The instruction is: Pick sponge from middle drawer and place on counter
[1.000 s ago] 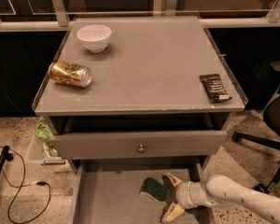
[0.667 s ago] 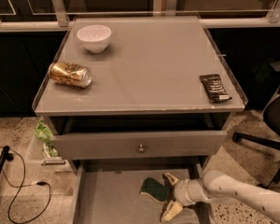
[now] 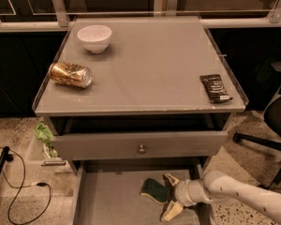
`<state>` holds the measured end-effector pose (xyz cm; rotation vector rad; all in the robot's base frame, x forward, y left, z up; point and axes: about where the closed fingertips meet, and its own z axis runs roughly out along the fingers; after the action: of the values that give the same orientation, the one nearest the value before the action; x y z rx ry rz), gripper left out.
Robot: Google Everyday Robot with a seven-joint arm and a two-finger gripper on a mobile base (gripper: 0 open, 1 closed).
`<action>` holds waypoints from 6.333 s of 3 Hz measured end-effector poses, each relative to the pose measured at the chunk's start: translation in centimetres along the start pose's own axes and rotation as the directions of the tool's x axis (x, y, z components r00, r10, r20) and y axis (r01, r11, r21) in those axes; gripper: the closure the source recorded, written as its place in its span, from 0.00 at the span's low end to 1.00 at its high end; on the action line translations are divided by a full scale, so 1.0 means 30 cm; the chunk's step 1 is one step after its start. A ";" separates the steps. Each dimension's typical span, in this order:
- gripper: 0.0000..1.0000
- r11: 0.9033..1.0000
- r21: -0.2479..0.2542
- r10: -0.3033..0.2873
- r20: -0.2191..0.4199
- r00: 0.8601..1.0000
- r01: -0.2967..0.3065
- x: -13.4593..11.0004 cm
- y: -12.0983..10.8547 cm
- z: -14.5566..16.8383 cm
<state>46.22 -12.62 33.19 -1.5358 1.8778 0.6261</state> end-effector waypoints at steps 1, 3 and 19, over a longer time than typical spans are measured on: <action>0.00 1.000 0.000 -0.027 -0.034 0.999 0.027 -0.121 0.076 -0.070; 0.00 0.999 0.029 0.030 -0.033 0.999 -0.029 -0.090 0.039 -0.052; 1.00 0.939 0.201 -0.291 0.039 0.956 0.278 -0.854 0.139 -1.081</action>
Offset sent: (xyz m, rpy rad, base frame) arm -0.0366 0.0263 0.0820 -0.0646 -0.0470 0.0335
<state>39.91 -17.08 74.00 -1.5954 1.5738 0.3484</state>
